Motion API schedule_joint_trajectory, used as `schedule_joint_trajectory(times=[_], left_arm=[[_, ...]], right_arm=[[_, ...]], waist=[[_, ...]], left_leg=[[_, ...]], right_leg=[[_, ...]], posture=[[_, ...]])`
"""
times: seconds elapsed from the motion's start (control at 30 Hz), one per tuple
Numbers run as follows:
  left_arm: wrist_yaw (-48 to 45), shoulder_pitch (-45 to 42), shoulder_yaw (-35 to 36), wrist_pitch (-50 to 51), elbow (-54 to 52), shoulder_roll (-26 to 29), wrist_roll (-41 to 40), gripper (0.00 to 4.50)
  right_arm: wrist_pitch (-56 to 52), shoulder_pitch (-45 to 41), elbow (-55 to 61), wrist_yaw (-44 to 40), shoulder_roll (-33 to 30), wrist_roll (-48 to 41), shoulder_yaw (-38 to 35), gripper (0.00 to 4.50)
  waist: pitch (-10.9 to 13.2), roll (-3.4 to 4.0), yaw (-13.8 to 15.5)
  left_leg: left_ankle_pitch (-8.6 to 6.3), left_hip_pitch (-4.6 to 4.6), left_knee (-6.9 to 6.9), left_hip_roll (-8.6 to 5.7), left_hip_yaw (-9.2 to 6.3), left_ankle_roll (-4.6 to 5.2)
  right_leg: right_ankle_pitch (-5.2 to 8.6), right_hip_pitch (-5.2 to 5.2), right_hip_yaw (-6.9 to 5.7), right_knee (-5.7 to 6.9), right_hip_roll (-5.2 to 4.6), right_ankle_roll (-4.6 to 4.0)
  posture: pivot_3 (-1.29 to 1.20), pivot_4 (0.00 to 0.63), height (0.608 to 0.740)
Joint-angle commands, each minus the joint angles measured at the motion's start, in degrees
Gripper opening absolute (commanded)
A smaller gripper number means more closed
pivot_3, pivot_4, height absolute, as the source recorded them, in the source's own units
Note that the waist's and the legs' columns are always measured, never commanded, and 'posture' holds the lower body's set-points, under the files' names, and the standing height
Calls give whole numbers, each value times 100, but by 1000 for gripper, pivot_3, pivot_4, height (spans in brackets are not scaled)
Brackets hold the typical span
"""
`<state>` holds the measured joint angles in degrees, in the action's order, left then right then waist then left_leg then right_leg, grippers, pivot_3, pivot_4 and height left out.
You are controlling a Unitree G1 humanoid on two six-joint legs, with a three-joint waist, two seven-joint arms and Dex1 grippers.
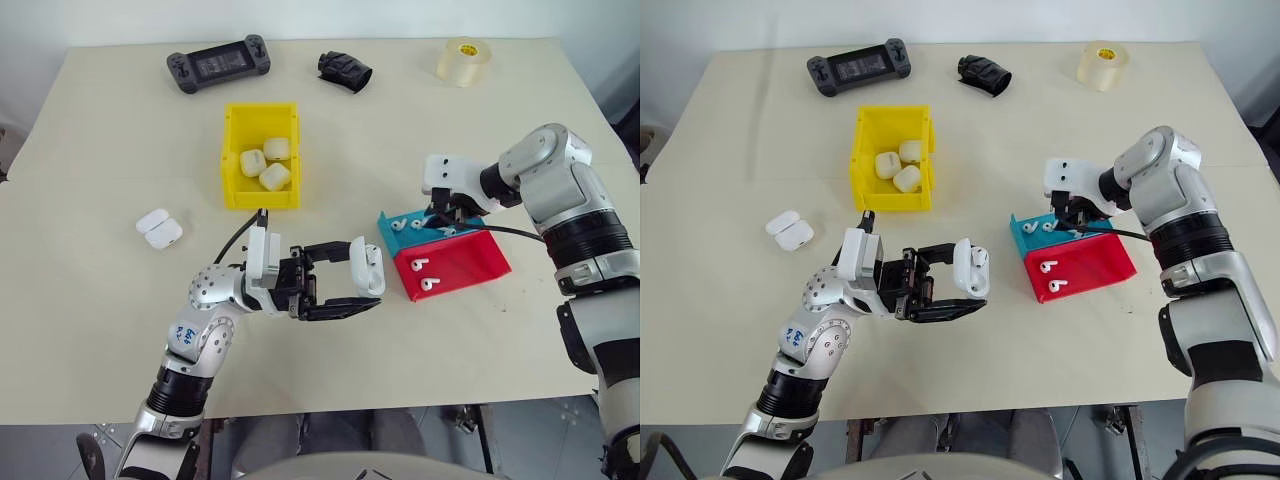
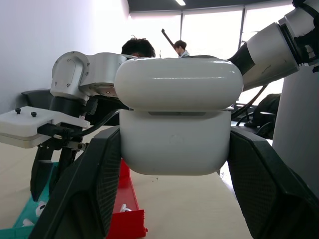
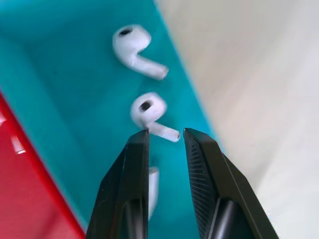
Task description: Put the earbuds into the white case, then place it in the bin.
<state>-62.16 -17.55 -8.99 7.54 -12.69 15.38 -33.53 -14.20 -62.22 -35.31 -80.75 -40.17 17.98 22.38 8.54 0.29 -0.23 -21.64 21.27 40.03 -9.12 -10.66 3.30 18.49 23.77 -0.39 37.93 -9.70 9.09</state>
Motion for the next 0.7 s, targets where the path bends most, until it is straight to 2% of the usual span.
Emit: schedule_joint_trajectory(times=[0.03, 0.07, 0.2, 0.4, 0.7], left_arm=[[-6, 12, 23, -27, -194, -26, -114, 2795], [-2, 13, 25, -31, -193, -29, -113, 2795], [34, 26, 38, -57, -194, -48, -99, 2795], [95, 79, 42, -77, -239, -64, -77, 2795], [167, 150, 55, -84, -315, -29, -70, 2795]], right_arm=[[734, -152, 65, -130, -286, 113, 103, 1688], [1039, -161, -1, -112, -293, 106, 123, 1960], [1775, -234, -234, -193, -233, 46, 167, 1960], [3020, -479, -845, 163, -11, 195, 256, 1960], [3973, -735, -1513, 141, 94, 428, 468, 1960]], waist=[[0, 0, 11], [0, 0, 11], [0, 0, -15], [0, 0, -31], [0, 0, -21]], left_leg=[[0, 0, 0, 0, -1, 0], [0, 0, 0, 0, -3, 0], [0, 0, -2, -1, 0, 0], [0, -1, -4, 1, 1, 0], [0, -1, -5, -1, -3, 0]], right_leg=[[0, 0, 0, 0, 0, 0], [0, 0, 0, 0, 0, 0], [-1, 0, -1, -7, 0, 1], [-1, 5, -3, -5, 1, 1], [-1, 5, -6, -5, 2, 1]], posture=[[0, 150, 740], [0, 150, 740], [0, 150, 740], [0, 150, 740], [0, 150, 740]])
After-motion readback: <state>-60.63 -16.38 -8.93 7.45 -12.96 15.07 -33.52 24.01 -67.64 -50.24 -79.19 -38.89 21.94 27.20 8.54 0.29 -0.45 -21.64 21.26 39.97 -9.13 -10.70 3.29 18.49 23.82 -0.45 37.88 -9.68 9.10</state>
